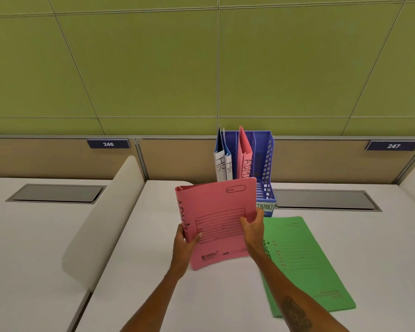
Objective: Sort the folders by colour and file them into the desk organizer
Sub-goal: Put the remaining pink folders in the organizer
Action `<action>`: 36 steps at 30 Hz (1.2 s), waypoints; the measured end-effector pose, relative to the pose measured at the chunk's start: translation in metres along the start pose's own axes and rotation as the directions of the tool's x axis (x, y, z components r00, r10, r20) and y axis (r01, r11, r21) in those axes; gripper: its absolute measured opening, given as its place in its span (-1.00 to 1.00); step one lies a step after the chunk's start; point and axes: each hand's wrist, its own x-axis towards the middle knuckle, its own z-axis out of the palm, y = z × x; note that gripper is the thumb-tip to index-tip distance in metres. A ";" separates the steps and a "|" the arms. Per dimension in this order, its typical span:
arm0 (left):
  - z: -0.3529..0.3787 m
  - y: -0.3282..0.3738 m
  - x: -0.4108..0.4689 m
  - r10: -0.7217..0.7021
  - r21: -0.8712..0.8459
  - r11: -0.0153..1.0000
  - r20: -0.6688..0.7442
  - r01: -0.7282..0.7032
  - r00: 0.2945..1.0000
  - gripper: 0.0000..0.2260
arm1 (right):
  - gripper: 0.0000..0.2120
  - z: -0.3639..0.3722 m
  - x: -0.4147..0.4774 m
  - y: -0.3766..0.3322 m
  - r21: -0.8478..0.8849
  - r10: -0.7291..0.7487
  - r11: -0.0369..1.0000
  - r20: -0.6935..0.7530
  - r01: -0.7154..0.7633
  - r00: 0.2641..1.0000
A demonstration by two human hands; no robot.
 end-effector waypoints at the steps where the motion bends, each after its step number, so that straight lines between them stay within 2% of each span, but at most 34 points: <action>1: 0.001 -0.001 0.000 0.002 0.010 1.000 0.012 -0.002 1.000 -0.56 | -0.70 -0.002 0.000 0.001 -0.003 0.001 1.000 -0.003 -0.001 1.000; 11: -0.006 -0.011 0.004 -0.093 0.096 0.992 0.177 0.077 0.980 -0.52 | -0.61 -0.010 0.000 0.011 -0.051 0.027 0.998 -0.027 -0.028 0.999; 16: -0.003 -0.007 0.004 -0.081 0.097 0.993 0.189 0.063 0.979 -0.57 | -0.58 -0.012 0.003 0.005 -0.017 0.028 0.999 -0.037 -0.028 0.999; 26: 0.042 0.030 0.011 0.043 0.115 0.990 0.282 -0.078 0.958 -0.60 | -0.35 -0.035 0.033 -0.032 0.008 -0.056 0.998 -0.109 0.057 0.992; 31: 0.085 0.047 0.013 0.117 0.122 0.980 0.295 -0.158 0.948 -0.50 | -0.16 -0.055 0.047 -0.044 -0.143 -0.030 0.990 -0.248 -0.006 0.968; 36: 0.135 0.056 0.012 0.179 0.128 0.969 0.220 -0.210 0.959 -0.50 | -0.27 -0.063 0.033 -0.044 -0.238 -0.204 0.957 -0.142 0.167 0.969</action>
